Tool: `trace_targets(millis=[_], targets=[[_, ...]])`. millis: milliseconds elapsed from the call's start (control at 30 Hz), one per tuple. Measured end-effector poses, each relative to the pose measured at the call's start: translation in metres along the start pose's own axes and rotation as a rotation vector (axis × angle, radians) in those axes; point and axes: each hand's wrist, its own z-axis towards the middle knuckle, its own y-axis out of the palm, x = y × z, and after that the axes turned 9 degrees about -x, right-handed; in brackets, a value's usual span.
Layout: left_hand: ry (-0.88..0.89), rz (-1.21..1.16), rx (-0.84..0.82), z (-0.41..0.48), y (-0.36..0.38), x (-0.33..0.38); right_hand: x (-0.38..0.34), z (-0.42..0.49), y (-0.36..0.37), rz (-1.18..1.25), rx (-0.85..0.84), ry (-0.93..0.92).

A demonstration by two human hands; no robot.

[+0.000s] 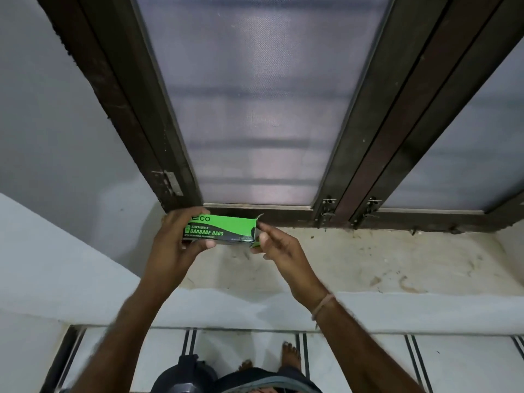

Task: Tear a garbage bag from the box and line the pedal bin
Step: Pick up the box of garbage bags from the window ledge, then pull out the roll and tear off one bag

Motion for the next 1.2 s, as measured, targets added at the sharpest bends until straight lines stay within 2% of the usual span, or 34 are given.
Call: trace_targets(millis=[133, 300, 467, 600, 833, 933, 967, 1000, 1067, 1133, 1200], targets=[[0.074, 0.23, -0.061, 0.017, -0.004, 0.03, 0.001, 0.006, 0.007, 0.269, -0.017, 0.063], [0.113, 0.222, -0.111, 0.025, -0.012, 0.031, -0.003, 0.014, 0.01, 0.444, 0.034, 0.149], [-0.019, 0.038, -0.095, 0.014, -0.01, -0.012, 0.013, 0.012, -0.006, 0.243, 0.17, 0.087], [-0.135, 0.011, -0.096, 0.002, 0.009, -0.06, 0.022, 0.0, -0.021, 0.167, 0.27, 0.05], [-0.164, 0.195, -0.146, -0.004, 0.042, -0.095, 0.019, -0.015, -0.033, 0.178, 0.376, 0.039], [-0.234, 0.473, 0.089, -0.01, 0.053, -0.067, 0.011, -0.018, -0.035, 0.234, 0.376, 0.046], [-0.217, 0.443, 0.186, -0.015, 0.06, -0.048, 0.009, -0.019, -0.033, 0.252, 0.376, 0.046], [-0.194, 0.313, 0.239, -0.019, 0.07, -0.024, 0.006, -0.019, -0.029, 0.267, 0.374, 0.044], [-0.222, -0.18, 0.192, -0.02, 0.09, 0.023, 0.002, -0.02, -0.02, 0.288, 0.35, 0.036], [-0.385, -0.618, 0.12, -0.01, 0.104, 0.054, -0.003, -0.022, -0.007, 0.277, 0.292, 0.051], [-0.456, -0.816, 0.149, 0.002, 0.109, 0.065, -0.009, -0.025, 0.004, 0.216, 0.228, 0.094]])
